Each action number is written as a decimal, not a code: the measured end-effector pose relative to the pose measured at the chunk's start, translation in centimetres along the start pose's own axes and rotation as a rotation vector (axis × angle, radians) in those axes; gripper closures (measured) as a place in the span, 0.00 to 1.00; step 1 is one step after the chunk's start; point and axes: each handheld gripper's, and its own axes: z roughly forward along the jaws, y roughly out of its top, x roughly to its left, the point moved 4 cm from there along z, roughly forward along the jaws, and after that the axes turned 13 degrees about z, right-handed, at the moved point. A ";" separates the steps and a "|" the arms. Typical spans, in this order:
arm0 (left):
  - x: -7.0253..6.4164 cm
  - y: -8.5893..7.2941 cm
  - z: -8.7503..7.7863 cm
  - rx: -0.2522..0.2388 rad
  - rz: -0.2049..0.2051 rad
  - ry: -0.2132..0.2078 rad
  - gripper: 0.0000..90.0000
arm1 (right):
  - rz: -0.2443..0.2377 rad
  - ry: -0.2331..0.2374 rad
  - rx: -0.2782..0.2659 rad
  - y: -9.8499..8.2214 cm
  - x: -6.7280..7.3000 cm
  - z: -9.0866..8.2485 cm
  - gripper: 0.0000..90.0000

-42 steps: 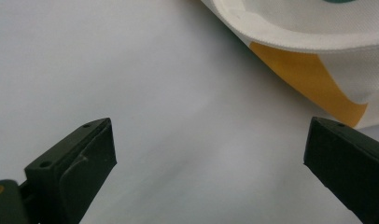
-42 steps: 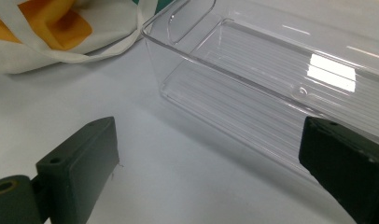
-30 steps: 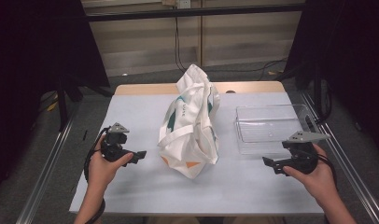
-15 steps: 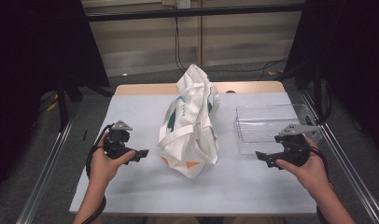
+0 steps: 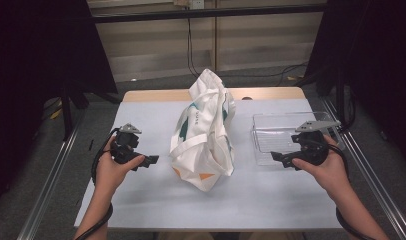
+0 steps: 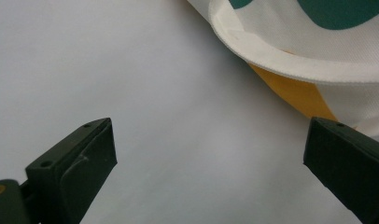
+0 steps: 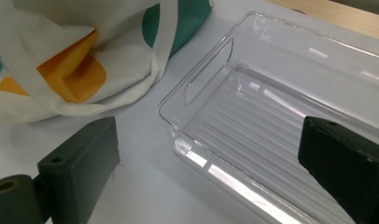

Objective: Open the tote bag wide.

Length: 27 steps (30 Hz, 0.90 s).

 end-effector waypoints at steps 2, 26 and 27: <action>0.2 0.2 -0.2 0.000 -0.003 0.004 0.03 | 0.000 0.001 0.004 0.3 0.1 0.1 0.06; 1.9 3.4 -0.1 0.002 0.002 0.003 0.04 | -0.011 -0.020 0.000 4.5 -0.7 2.4 0.06; 1.9 3.5 0.0 -0.001 -0.005 0.008 0.04 | -0.005 -0.019 0.000 4.7 -0.7 2.5 0.06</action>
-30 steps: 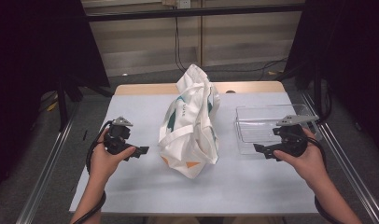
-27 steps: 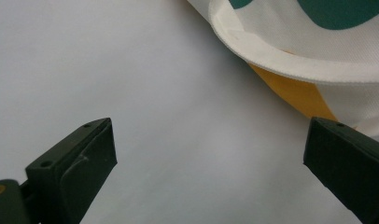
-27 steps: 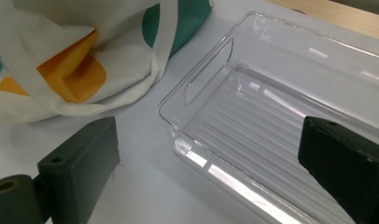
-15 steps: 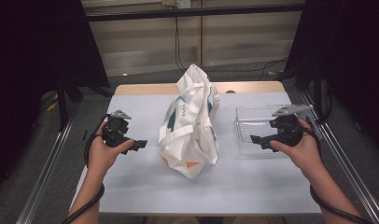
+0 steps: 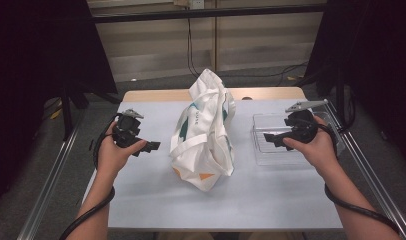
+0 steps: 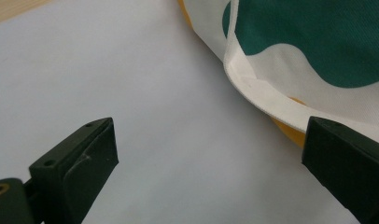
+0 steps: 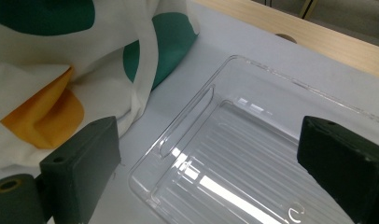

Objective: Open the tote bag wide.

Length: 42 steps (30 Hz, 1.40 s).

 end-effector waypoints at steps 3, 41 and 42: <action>0.2 0.4 0.1 0.009 0.013 -0.009 0.04 | 0.007 -0.004 -0.013 0.7 -0.4 0.3 0.06; -1.4 9.8 -0.6 -0.029 0.123 -0.047 0.04 | -0.043 0.008 -0.006 7.5 4.3 2.7 0.09; -1.6 10.0 -0.5 -0.039 0.112 -0.047 0.04 | -0.040 0.006 -0.007 7.7 4.5 2.7 0.09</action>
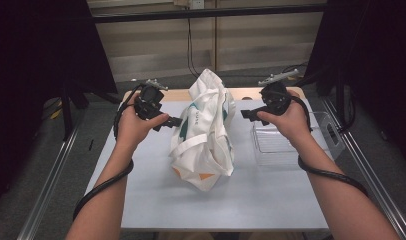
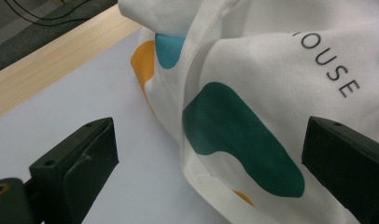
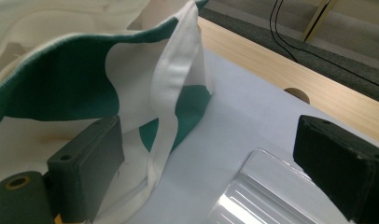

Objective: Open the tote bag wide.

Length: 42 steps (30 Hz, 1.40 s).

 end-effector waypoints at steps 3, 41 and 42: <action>0.1 0.5 0.0 0.014 0.014 -0.020 0.04 | -0.003 0.010 -0.001 0.5 0.5 0.1 0.09; -3.1 7.3 0.6 0.027 0.040 -0.107 0.00 | 0.047 0.103 0.016 2.7 4.3 0.7 0.19; -3.2 7.5 0.6 0.025 0.037 -0.111 0.00 | 0.050 0.111 0.019 2.7 4.4 0.7 0.20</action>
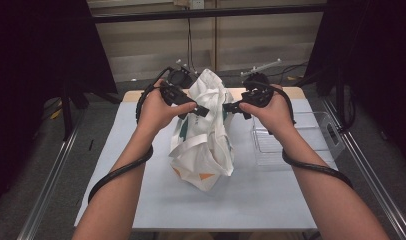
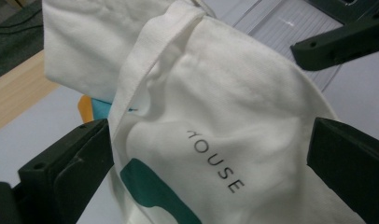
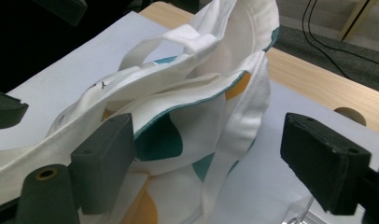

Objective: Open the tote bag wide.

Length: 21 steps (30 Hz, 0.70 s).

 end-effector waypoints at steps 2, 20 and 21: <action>-0.7 0.5 0.1 -0.022 -0.030 0.001 0.00 | 0.000 0.004 0.001 0.0 0.3 0.1 0.20; -2.6 1.0 1.4 0.033 0.056 -0.070 0.19 | 0.040 0.054 0.052 -0.4 1.5 1.2 0.43; -2.7 1.0 1.4 0.033 0.056 -0.074 0.22 | 0.039 0.061 0.054 -0.4 1.6 1.2 0.46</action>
